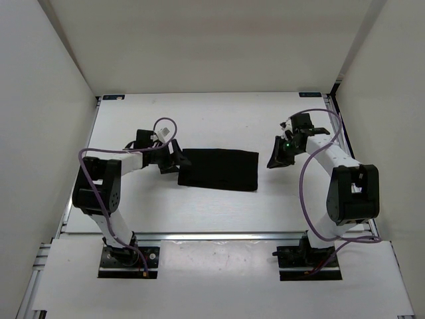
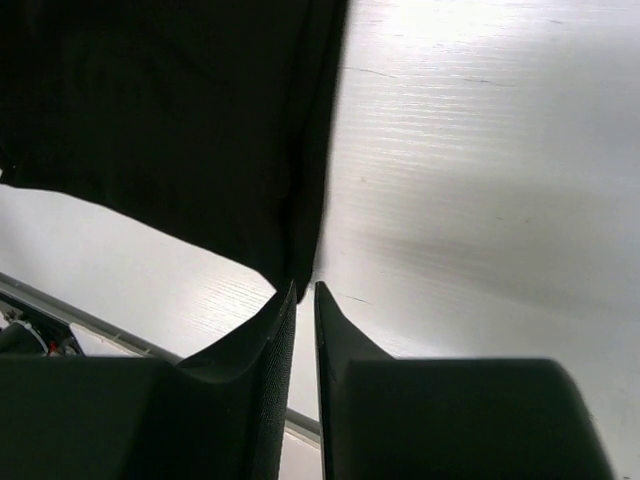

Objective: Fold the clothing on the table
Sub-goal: Fold the skirt

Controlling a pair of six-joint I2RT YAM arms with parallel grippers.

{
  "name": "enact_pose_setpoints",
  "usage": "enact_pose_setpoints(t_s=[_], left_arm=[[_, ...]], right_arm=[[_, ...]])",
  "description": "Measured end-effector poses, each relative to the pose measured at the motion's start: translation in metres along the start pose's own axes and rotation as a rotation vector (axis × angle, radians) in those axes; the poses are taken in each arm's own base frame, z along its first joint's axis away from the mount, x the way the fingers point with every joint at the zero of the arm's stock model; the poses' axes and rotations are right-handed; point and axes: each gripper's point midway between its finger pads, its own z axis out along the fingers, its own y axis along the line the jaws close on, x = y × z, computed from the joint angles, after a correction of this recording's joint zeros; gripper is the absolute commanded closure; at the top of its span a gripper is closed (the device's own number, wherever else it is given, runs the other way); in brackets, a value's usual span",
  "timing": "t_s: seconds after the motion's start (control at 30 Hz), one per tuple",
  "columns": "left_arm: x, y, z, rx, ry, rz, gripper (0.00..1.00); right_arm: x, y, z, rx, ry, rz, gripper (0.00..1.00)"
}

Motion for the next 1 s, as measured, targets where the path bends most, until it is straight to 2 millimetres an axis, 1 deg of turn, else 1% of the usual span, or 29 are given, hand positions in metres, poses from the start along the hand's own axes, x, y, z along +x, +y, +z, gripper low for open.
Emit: enact_pose_setpoints(t_s=[0.07, 0.13, 0.27, 0.37, 0.53, 0.67, 0.8, 0.9, 0.97, 1.0], left_arm=[[0.004, -0.002, 0.008, 0.000, 0.010, 0.016, 0.19], [0.007, 0.000, 0.013, -0.020, 0.014, 0.023, 0.19], [0.005, 0.002, 0.016, -0.057, -0.006, 0.051, 0.19], [0.000, 0.005, 0.013, -0.103, -0.040, 0.077, 0.20], [-0.013, 0.020, -0.002, -0.167, -0.101, 0.064, 0.19], [-0.016, 0.030, -0.008, -0.194, -0.120, 0.048, 0.19], [-0.012, 0.030, -0.004, -0.191, -0.111, 0.052, 0.21], [-0.012, 0.025, 0.001, -0.162, -0.113, 0.055, 0.22], [-0.013, 0.022, 0.005, -0.137, -0.117, 0.045, 0.24], [-0.014, 0.020, 0.008, -0.122, -0.120, 0.040, 0.28]], right_arm=[[-0.001, -0.006, -0.002, 0.007, -0.003, 0.014, 0.83], [0.000, -0.010, -0.002, 0.011, -0.002, 0.023, 0.83], [0.002, -0.017, -0.003, 0.018, 0.000, 0.036, 0.83], [0.003, -0.019, -0.003, 0.020, 0.003, 0.035, 0.83], [0.004, -0.019, -0.003, 0.018, 0.007, 0.030, 0.83], [0.005, -0.018, -0.003, 0.015, 0.009, 0.024, 0.84], [0.006, -0.015, -0.001, 0.011, 0.016, 0.016, 0.84], [0.008, -0.013, 0.001, 0.009, 0.024, 0.011, 0.83], [0.009, -0.011, 0.002, 0.008, 0.029, 0.005, 0.83], [0.010, -0.011, 0.003, 0.007, 0.032, 0.003, 0.84]])
